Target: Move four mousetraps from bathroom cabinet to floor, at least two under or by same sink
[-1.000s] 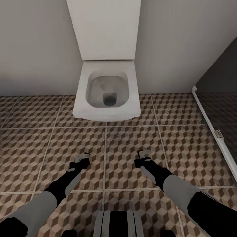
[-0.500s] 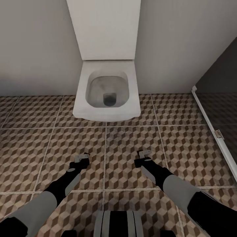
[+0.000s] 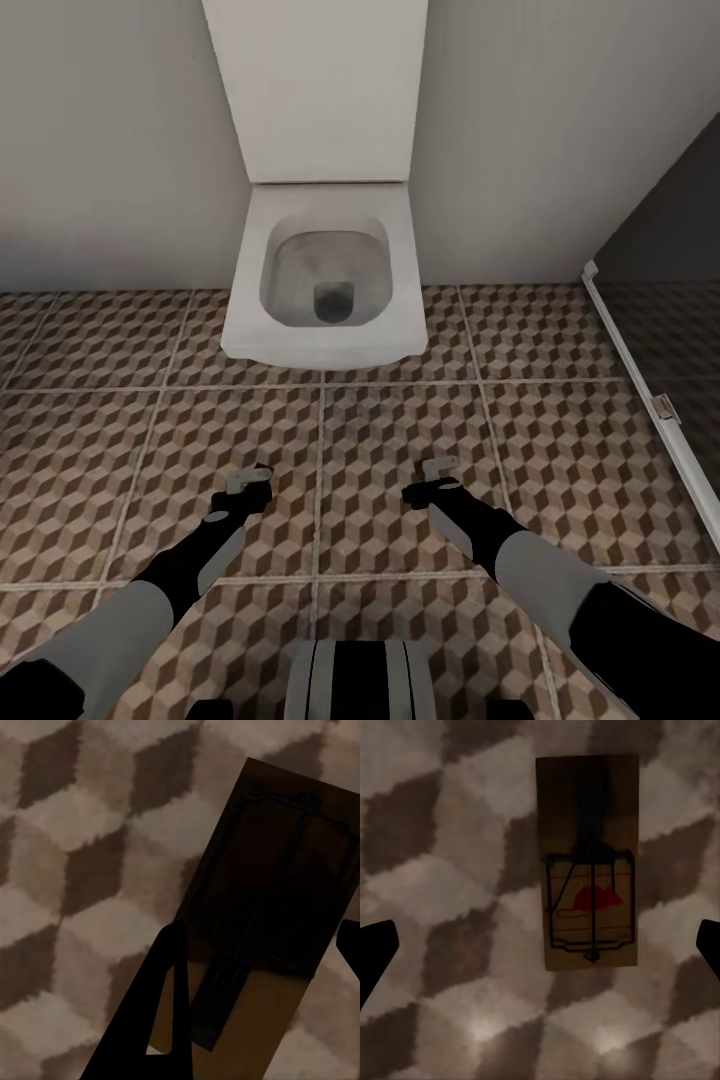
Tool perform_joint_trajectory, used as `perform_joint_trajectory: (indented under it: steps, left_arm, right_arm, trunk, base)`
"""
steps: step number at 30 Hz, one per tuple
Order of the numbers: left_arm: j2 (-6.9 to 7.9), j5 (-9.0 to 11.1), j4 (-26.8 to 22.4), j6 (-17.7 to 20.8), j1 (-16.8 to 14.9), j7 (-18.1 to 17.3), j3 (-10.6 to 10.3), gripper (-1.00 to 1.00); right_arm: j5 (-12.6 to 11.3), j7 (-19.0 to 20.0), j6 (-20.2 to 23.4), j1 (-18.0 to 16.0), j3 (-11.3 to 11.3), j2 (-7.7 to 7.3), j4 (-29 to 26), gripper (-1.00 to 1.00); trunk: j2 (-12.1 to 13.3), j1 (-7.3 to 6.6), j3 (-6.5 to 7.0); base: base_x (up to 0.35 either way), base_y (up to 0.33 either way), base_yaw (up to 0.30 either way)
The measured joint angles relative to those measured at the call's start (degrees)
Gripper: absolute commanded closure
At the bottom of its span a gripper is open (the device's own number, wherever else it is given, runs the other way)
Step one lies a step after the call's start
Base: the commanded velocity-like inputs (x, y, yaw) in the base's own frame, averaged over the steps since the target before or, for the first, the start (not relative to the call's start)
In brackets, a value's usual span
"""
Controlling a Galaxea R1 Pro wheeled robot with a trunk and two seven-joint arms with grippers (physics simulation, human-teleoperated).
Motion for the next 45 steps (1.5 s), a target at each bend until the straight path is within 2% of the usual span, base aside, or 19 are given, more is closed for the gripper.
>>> perform_joint_trajectory:
  steps: [45]
  left_arm:
    - [0.01,0.02,0.00,-0.14,0.00,-0.06,0.00,1.00]
  right_arm:
    - [0.00,0.06,-0.06,0.00,0.03,0.00,0.00,-1.00]
  trunk:
    - [0.00,0.00,0.00]
  base:
    - [0.000,0.000,0.000]
